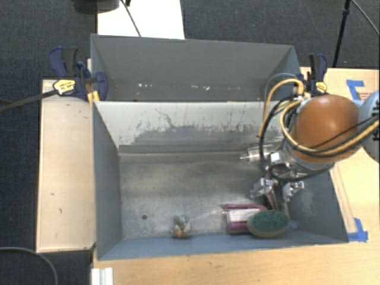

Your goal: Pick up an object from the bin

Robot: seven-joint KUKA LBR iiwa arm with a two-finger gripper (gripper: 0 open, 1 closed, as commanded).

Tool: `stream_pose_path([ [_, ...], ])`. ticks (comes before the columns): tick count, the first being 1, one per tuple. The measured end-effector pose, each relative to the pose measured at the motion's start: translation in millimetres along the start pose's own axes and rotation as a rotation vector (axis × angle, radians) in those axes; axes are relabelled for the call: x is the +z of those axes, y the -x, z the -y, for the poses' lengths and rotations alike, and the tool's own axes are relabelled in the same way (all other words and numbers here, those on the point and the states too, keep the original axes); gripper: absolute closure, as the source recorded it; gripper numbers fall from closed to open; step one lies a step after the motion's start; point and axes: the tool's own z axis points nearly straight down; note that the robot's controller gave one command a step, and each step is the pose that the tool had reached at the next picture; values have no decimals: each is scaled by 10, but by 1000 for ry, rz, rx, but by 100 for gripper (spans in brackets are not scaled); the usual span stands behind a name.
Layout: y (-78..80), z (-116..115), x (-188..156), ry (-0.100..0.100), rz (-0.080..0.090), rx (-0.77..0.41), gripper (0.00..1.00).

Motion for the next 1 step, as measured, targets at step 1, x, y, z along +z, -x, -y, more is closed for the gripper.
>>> stream_pose_path([
  [1,244,350,-1230,1,1,-368,100],
])
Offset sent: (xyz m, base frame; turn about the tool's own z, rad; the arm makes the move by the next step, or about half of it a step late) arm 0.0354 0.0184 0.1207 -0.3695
